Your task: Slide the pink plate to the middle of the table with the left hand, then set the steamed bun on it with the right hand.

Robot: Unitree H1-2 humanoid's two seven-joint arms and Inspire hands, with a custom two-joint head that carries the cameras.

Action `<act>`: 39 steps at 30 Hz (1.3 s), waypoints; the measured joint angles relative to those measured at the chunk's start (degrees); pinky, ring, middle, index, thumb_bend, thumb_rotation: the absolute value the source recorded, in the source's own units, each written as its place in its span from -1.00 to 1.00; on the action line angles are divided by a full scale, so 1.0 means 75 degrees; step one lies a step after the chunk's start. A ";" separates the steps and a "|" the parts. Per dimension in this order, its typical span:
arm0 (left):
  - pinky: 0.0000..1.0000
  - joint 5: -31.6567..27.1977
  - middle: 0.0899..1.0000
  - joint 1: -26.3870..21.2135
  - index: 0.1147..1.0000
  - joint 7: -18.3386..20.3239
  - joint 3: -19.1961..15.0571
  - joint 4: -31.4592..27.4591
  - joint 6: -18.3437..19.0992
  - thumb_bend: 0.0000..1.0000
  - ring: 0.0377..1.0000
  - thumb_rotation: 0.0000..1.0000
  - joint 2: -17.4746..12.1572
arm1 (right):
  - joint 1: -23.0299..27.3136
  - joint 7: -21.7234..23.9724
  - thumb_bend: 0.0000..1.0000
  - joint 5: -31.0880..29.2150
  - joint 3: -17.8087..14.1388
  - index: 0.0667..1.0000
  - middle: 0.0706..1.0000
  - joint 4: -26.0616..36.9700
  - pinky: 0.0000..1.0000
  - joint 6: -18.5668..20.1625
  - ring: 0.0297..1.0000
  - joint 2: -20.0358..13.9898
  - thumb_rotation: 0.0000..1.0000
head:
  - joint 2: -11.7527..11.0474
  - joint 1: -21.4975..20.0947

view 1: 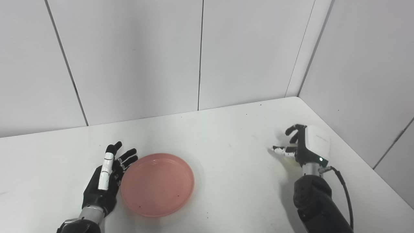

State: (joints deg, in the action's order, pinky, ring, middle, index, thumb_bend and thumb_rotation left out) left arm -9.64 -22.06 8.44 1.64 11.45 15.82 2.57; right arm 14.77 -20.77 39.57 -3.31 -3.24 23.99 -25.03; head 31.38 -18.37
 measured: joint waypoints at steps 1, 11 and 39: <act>0.70 0.0001 0.63 0.0000 0.90 0.0000 0.0015 0.0000 0.0000 0.40 0.66 0.81 0.0013 | -0.0002 0.0031 0.01 0.0002 -0.0008 -0.14 -0.59 0.0171 -0.69 -0.0001 -0.65 -0.0011 -0.66 | -0.0023 0.0047; 0.74 0.0027 0.67 -0.0003 0.90 -0.0036 0.0093 0.0053 -0.0102 0.39 0.72 0.83 0.0077 | -0.0063 0.0641 0.02 0.0451 0.0343 -0.13 -0.58 0.1949 -0.67 -0.0258 -0.63 -0.0043 -0.68 | -0.0035 0.0421; 0.70 0.0683 0.62 -0.0108 0.91 -0.0400 0.0529 0.0505 -0.0584 0.36 0.70 0.84 0.0614 | 0.0626 0.2656 0.01 0.1376 0.2676 -0.13 -0.59 0.3099 -0.75 -0.1010 -0.69 0.1834 -0.70 | 0.0199 0.2261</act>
State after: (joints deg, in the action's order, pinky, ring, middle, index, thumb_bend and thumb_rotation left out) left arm -4.52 -22.87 5.44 5.61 15.24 11.44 7.18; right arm 19.47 -0.85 49.89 16.76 20.01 16.42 -11.28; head 32.87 -1.41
